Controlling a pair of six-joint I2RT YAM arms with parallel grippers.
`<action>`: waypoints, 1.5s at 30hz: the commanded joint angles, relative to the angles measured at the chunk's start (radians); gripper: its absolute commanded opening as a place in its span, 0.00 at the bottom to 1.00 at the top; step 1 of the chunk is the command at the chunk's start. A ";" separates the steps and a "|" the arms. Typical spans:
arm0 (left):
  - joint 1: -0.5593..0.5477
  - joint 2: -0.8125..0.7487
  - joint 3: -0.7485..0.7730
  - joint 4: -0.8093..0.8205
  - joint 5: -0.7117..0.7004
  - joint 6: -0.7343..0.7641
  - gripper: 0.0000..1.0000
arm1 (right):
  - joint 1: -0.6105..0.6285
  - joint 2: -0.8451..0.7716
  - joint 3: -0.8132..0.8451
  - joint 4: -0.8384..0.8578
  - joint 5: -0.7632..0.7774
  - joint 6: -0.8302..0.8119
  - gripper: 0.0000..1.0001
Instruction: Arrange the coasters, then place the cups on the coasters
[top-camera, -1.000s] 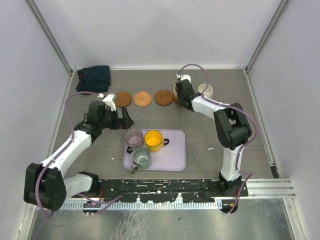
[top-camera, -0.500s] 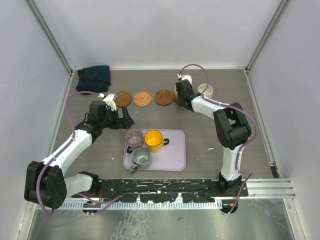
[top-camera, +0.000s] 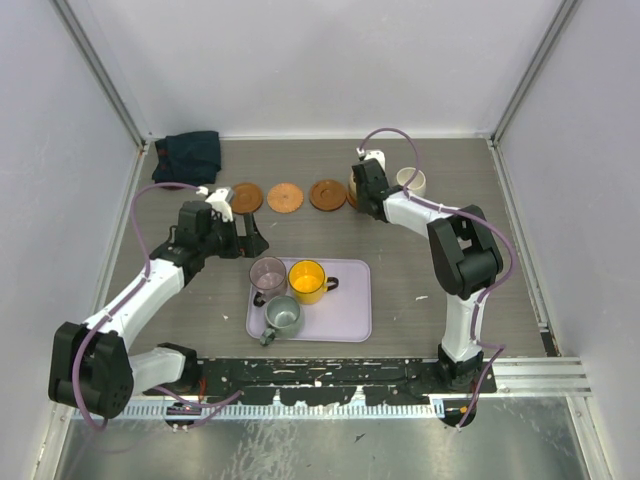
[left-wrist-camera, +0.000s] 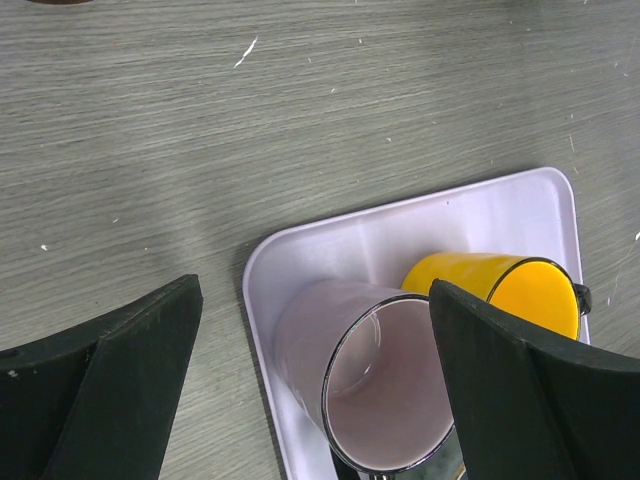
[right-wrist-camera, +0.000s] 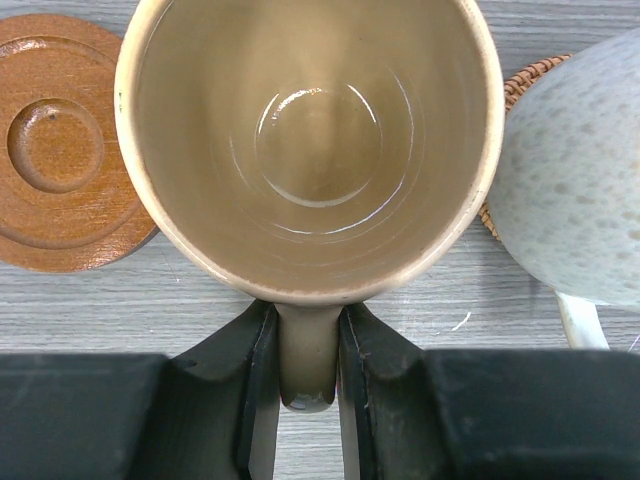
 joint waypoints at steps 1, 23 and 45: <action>-0.003 -0.011 0.004 0.050 0.014 0.000 0.98 | -0.004 -0.063 0.041 0.044 0.012 0.011 0.12; -0.003 0.003 0.011 0.061 0.027 -0.012 0.98 | -0.004 -0.077 0.116 -0.070 -0.057 0.026 0.15; -0.004 -0.001 0.005 0.062 0.029 -0.012 0.98 | 0.001 -0.104 0.078 -0.093 -0.008 0.053 0.67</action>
